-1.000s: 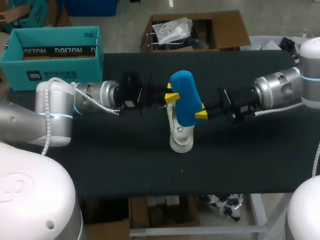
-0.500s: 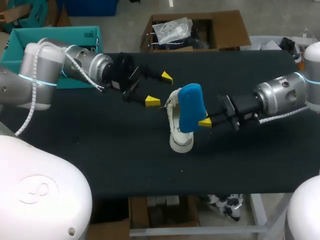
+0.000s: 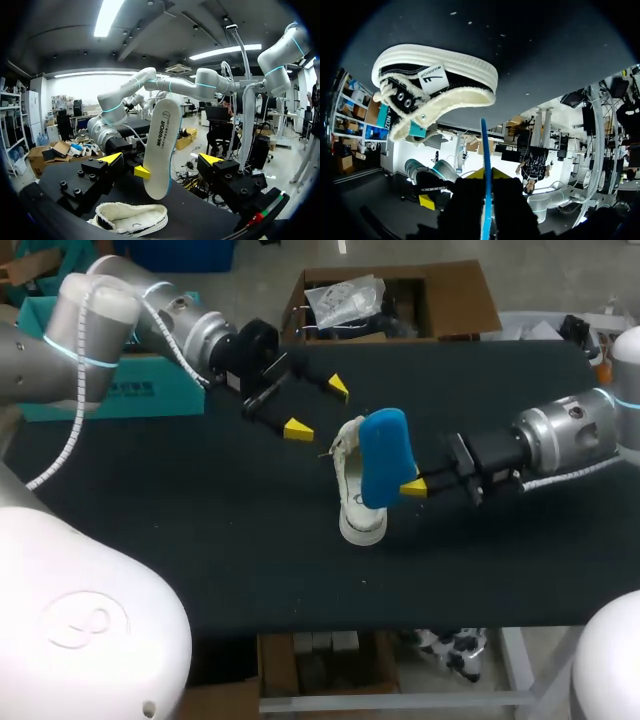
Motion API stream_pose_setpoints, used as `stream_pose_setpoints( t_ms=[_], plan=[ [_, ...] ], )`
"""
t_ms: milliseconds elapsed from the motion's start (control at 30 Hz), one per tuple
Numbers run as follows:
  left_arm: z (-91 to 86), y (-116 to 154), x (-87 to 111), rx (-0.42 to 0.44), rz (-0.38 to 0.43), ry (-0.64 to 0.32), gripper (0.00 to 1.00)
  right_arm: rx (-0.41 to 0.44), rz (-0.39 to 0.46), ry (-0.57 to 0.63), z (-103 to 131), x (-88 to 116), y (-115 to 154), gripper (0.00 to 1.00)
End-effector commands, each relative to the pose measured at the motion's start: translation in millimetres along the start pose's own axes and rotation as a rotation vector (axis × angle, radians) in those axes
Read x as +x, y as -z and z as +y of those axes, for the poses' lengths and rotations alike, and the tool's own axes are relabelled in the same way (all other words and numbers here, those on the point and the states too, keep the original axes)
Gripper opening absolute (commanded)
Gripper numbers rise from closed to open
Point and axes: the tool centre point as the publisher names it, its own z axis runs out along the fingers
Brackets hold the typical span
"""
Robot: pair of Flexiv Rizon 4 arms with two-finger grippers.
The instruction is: Open the shoe tongue, take the insole out of the shoe, put the insole back into the shoe, and pack the shoe into the shoebox
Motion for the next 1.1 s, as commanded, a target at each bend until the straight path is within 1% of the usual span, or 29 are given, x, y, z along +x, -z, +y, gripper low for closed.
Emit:
stream_pose_setpoints(
  t_ms=[33, 67, 167, 200, 233, 300, 333, 367, 433, 467, 567, 667, 767, 967, 1100],
  plan=[
    [10.8, 15, -21.3, 0.014, 0.281, -0.107, 1.00, -0.002, -0.023, 0.043, -8, -14, -4, 0.00],
    [11.2, 17, -21.3, 0.019, 0.343, -0.129, 1.00, 0.001, -0.029, 0.051, -9, -18, -4, 0.00],
    [9.5, 25, -21.3, 0.003, 0.446, -0.177, 1.00, -0.009, -0.054, 0.063, -14, -36, -8, 0.00],
    [8.9, 26, -22.3, -0.010, 0.462, -0.174, 1.00, -0.016, -0.059, 0.067, -16, -40, -10, 0.00],
    [8.6, 27, -22.2, -0.032, 0.504, -0.194, 1.00, -0.025, -0.069, 0.079, -18, -43, -11, 0.00],
    [7.6, 27, -20.7, -0.049, 0.549, -0.208, 1.00, -0.035, -0.080, 0.081, -22, -47, -14, 0.00],
    [7.5, 26, -19.5, -0.071, 0.572, -0.221, 1.00, -0.035, -0.085, 0.085, -23, -49, -14, 0.00],
    [7.7, 26, -19.2, -0.079, 0.581, -0.223, 1.00, -0.030, -0.096, 0.106, -24, -50, -15, 0.00],
    [8.7, 26, -19.1, -0.092, 0.632, -0.228, 1.00, -0.018, -0.121, 0.118, -25, -52, -15, 0.00],
    [10.2, 25, -19.4, -0.107, 0.638, -0.221, 1.00, -0.009, -0.139, 0.138, -26, -53, -16, 0.00],
    [17.3, 26, -25.1, -0.125, 0.645, -0.204, 1.00, 0.001, -0.165, 0.146, -27, -55, -16, 0.00],
    [21.8, 25, -24.0, -0.133, 0.643, -0.198, 1.00, -0.007, -0.170, 0.121, -27, -55, -17, 0.00],
    [26.6, 24, -22.1, -0.142, 0.642, -0.193, 1.00, -0.007, -0.166, 0.120, -24, -55, -17, 0.00],
    [29.5, 25, -21.8, -0.150, 0.635, -0.190, 1.00, -0.001, -0.182, 0.133, -24, -53, -15, 0.00],
    [30.7, 27, -21.1, -0.162, 0.604, -0.187, 1.00, 0.002, -0.170, 0.128, -24, -55, -13, 0.00]
  ],
)
